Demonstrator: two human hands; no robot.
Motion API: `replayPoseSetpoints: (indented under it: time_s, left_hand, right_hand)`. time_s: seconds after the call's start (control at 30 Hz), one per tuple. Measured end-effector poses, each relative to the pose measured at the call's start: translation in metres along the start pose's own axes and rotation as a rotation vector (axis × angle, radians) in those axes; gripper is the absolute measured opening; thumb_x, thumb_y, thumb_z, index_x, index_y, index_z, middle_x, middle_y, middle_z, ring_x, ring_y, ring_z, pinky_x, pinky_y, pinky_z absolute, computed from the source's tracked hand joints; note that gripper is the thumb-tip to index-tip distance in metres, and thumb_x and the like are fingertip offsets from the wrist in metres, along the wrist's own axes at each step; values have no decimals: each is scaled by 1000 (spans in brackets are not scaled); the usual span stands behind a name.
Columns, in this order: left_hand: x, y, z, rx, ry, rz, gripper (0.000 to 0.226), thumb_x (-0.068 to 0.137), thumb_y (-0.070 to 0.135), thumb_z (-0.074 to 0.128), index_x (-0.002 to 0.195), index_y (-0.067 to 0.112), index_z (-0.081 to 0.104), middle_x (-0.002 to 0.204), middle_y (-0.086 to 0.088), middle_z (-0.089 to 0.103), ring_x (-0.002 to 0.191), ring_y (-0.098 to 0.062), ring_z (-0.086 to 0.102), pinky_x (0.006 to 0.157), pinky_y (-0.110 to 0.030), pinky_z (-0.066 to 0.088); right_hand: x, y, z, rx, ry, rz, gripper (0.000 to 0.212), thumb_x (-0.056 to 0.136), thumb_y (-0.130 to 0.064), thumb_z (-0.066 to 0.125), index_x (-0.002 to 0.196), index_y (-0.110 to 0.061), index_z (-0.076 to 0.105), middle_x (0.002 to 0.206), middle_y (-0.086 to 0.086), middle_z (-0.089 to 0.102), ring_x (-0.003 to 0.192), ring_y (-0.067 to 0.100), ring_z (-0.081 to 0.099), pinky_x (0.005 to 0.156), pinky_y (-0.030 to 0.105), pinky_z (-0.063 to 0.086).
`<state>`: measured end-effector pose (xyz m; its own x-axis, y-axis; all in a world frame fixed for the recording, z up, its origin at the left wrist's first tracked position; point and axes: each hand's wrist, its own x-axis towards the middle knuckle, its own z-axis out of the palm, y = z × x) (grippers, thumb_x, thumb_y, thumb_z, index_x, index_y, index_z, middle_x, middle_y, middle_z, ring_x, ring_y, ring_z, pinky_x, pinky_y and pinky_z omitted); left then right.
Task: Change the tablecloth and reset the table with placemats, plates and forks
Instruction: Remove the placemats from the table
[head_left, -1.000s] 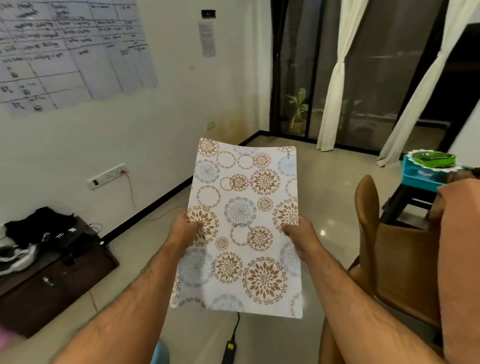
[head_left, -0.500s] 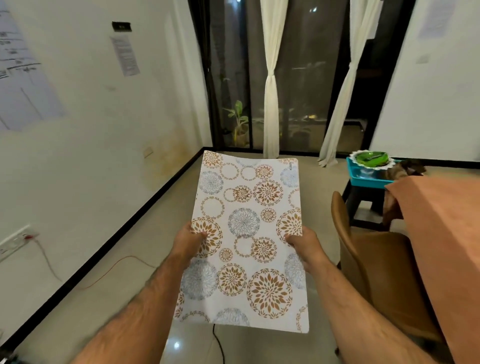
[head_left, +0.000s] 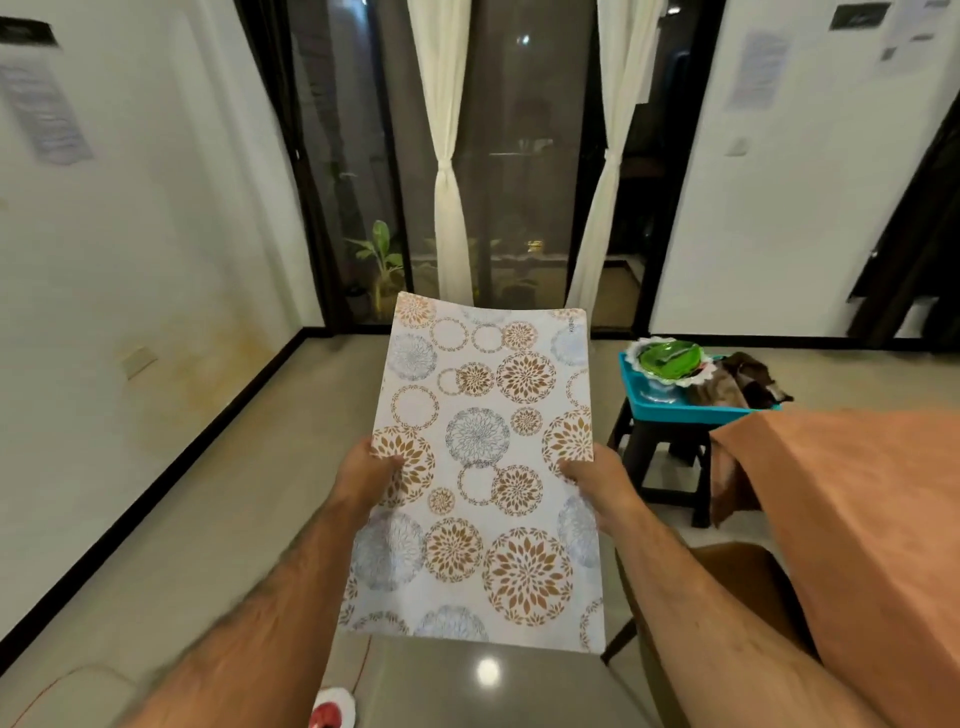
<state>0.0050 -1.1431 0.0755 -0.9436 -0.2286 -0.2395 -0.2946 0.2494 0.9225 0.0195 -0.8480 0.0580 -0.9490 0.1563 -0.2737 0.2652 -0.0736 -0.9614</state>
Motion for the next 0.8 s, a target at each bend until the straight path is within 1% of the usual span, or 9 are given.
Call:
replayPoseSetpoints:
  time_s: [0.13, 0.23, 0.27, 0.4, 0.47, 0.53, 0.67, 0.73, 0.8]
  left_hand:
    - [83, 35, 42, 27, -63, 32, 26, 90, 9, 67, 113, 15, 56, 107, -10, 69, 96, -29, 67, 90, -51, 54]
    - [155, 64, 84, 63, -144, 52, 25, 90, 8, 67, 110, 16, 56, 105, -10, 69, 93, -29, 68, 88, -51, 55]
    - [181, 74, 101, 67, -170, 61, 24, 89, 7, 67, 110, 15, 56, 104, -9, 70, 92, -29, 69, 87, -51, 56]
    - [275, 108, 159, 89, -284, 115, 24, 89, 6, 66, 109, 15, 58, 102, -9, 71, 89, -28, 70, 83, -50, 58]
    - [314, 126, 181, 111, -328, 108, 25, 89, 5, 66, 111, 14, 57, 99, -9, 70, 85, -27, 71, 78, -45, 59]
    - [354, 146, 203, 151, -381, 111, 25, 89, 5, 66, 111, 14, 57, 101, -10, 70, 86, -28, 70, 78, -45, 59]
    - [415, 178, 253, 200, -471, 125, 24, 89, 6, 66, 110, 13, 57, 104, -12, 70, 89, -29, 69, 75, -42, 58]
    - [435, 190, 281, 218, -513, 146, 28, 88, 4, 67, 114, 11, 58, 105, -12, 70, 90, -29, 69, 77, -45, 59]
    - [455, 202, 315, 223, -559, 172, 29, 88, 0, 65, 113, 12, 58, 106, -12, 70, 92, -30, 69, 81, -47, 58]
  right_hand:
    - [72, -20, -16, -3, 77, -1, 28, 85, 1, 60, 110, -7, 68, 103, 12, 73, 97, 32, 69, 93, 53, 53]
    - [129, -35, -30, 18, 170, -4, 23, 85, 1, 62, 106, -7, 68, 100, 11, 72, 88, 27, 70, 79, 41, 58]
    - [149, -38, -35, 32, 198, -5, 20, 86, 1, 63, 104, -7, 68, 98, 10, 72, 87, 27, 70, 78, 40, 58]
    - [222, -48, -48, 108, 328, 10, 13, 85, -1, 65, 93, -8, 70, 95, 15, 73, 91, 34, 70, 88, 52, 55]
    - [255, -53, -52, 127, 374, 45, 15, 85, 0, 63, 96, -6, 71, 96, 16, 74, 91, 35, 71, 87, 53, 56]
    - [286, -60, -56, 130, 402, 50, 17, 84, 0, 61, 97, -3, 71, 95, 16, 74, 91, 36, 71, 86, 56, 55]
    - [334, -67, -71, 144, 508, 52, 19, 85, 2, 57, 100, 6, 68, 102, 25, 71, 99, 44, 66, 91, 59, 51]
    - [353, -67, -85, 166, 551, 63, 16, 87, 2, 57, 97, 4, 69, 100, 26, 71, 98, 46, 66, 89, 56, 53]
    - [376, -71, -103, 192, 593, 79, 15, 87, 0, 58, 90, -3, 72, 93, 21, 73, 92, 44, 69, 86, 60, 54]
